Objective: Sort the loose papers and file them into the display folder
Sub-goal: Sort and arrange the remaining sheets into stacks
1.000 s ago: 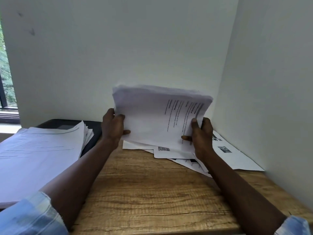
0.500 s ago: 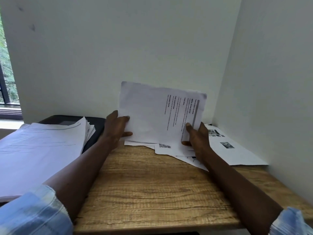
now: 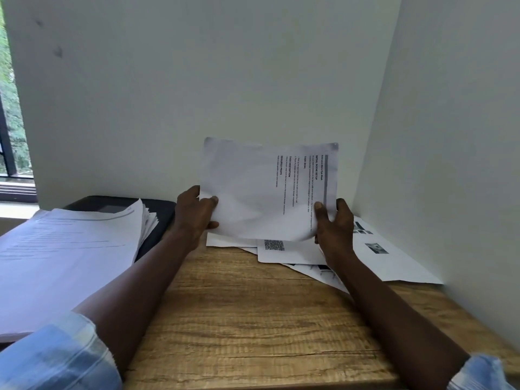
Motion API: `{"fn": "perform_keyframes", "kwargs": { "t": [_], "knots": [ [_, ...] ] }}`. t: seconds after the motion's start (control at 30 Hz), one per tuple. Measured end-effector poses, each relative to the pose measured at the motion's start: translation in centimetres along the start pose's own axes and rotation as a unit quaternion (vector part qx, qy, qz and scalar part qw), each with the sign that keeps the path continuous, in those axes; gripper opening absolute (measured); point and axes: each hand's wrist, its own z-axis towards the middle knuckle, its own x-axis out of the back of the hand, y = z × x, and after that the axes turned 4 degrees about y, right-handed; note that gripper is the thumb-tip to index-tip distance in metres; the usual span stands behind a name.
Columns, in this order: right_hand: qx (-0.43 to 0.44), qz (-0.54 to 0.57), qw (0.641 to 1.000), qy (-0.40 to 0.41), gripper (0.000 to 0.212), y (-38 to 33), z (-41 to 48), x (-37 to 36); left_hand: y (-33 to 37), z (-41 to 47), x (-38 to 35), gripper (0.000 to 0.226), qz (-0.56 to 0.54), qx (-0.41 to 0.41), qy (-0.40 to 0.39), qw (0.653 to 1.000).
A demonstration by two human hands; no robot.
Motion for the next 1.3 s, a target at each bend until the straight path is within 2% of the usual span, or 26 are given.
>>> {"fn": "perform_keyframes", "kwargs": {
  "t": [0.13,0.23,0.3,0.37,0.47,0.57,0.67,0.8,0.9,1.07,1.17,1.23,1.3],
  "knots": [
    [0.001,0.021,0.999,-0.039,0.009,-0.6,0.4,0.6,1.1,0.9,0.9,0.019,0.003,0.007,-0.014,1.0],
    [-0.008,-0.072,0.995,-0.063,0.026,-0.9,0.6,1.0,1.6,1.1,1.7,0.024,0.008,-0.011,-0.028,1.0],
    [-0.014,-0.101,0.992,-0.073,0.022,-1.2,1.3,1.0,1.6,0.9,2.0,0.024,0.011,-0.028,-0.033,0.999],
    [-0.036,-0.057,0.995,-0.07,0.014,-1.9,2.3,0.9,1.4,0.8,2.1,0.023,0.011,-0.038,-0.047,0.998],
    [-0.073,0.037,0.995,-0.057,0.024,-3.4,3.4,0.6,1.0,0.7,2.2,0.026,0.024,-0.036,-0.084,0.996],
    [-0.031,0.08,0.996,-0.036,0.036,-4.0,3.9,0.9,0.6,0.6,2.4,0.027,0.031,-0.022,-0.126,0.991],
    [0.041,0.096,0.993,-0.056,0.059,-4.3,3.9,1.5,0.1,0.7,2.7,0.025,0.057,0.011,-0.149,0.987],
    [0.115,0.05,0.992,-0.035,0.054,-3.9,3.8,1.8,0.4,0.7,2.7,0.028,0.086,0.045,-0.168,0.981],
    [0.119,0.054,0.991,-0.022,0.058,-3.6,3.4,2.0,1.8,0.4,2.3,0.027,0.09,0.03,-0.163,0.982],
    [0.035,0.042,0.998,-0.037,0.06,-5.0,3.5,2.4,5.2,0.1,2.4,0.016,0.12,-0.015,-0.134,0.984],
    [-0.059,0.002,0.998,-0.037,0.04,-6.0,3.7,3.2,6.4,-0.2,3.1,0.009,0.173,0.038,-0.127,0.976],
    [-0.085,-0.047,0.994,-0.042,0.023,-5.1,3.3,3.8,6.2,-0.9,3.3,0.011,0.205,0.09,-0.142,0.964],
    [-0.099,-0.101,0.988,-0.065,0.024,-3.8,2.5,4.4,5.5,-2.3,3.5,0.021,0.245,0.132,-0.17,0.945]
  ]
}}
